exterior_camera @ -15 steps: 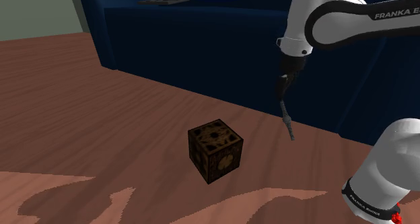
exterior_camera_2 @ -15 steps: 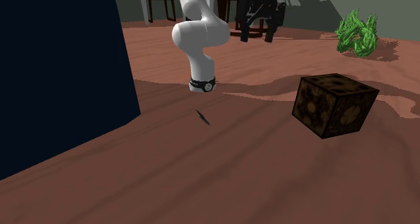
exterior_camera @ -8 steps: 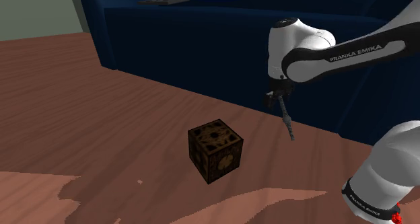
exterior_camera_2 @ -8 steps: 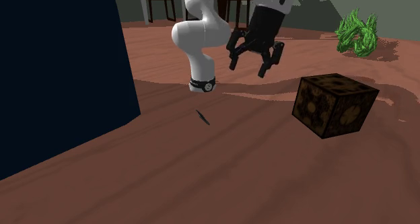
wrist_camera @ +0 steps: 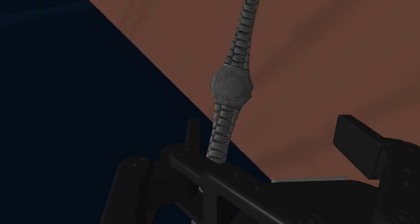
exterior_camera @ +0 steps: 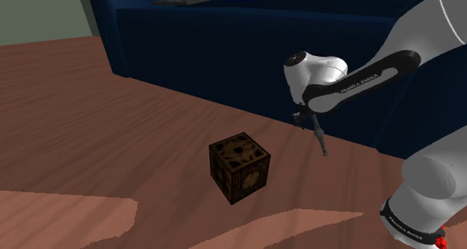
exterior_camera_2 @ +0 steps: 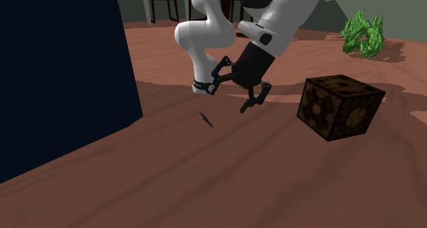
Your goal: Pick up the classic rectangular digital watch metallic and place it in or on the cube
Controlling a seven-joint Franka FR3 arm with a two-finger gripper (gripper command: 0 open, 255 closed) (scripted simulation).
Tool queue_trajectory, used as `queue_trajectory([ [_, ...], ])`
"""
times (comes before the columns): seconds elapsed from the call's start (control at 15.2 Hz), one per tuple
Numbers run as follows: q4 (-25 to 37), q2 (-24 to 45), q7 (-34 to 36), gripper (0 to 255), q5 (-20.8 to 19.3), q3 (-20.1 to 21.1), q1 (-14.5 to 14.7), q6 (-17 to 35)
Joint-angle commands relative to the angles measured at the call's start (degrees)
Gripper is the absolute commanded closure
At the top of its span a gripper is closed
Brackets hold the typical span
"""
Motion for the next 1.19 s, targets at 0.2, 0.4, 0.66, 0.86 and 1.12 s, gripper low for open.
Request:
queue_trajectory([
  [0.2, 0.4, 6.1, 10.9, 0, -7.8, 0.9, -4.5, 1.2],
  [0.4, -0.5, 7.4, 12.0, 0, -9.8, 0.4, -5.4, 3.3],
  [0.66, -1.2, 8.6, 13.1, 0, -11.6, 0.0, -6.2, 5.0],
  [0.86, -1.2, 8.6, 13.1, 0, -11.7, 0.0, -6.2, 5.0],
  [1.12, -1.2, 8.6, 13.1, 255, -11.6, 0.0, -6.2, 4.9],
])
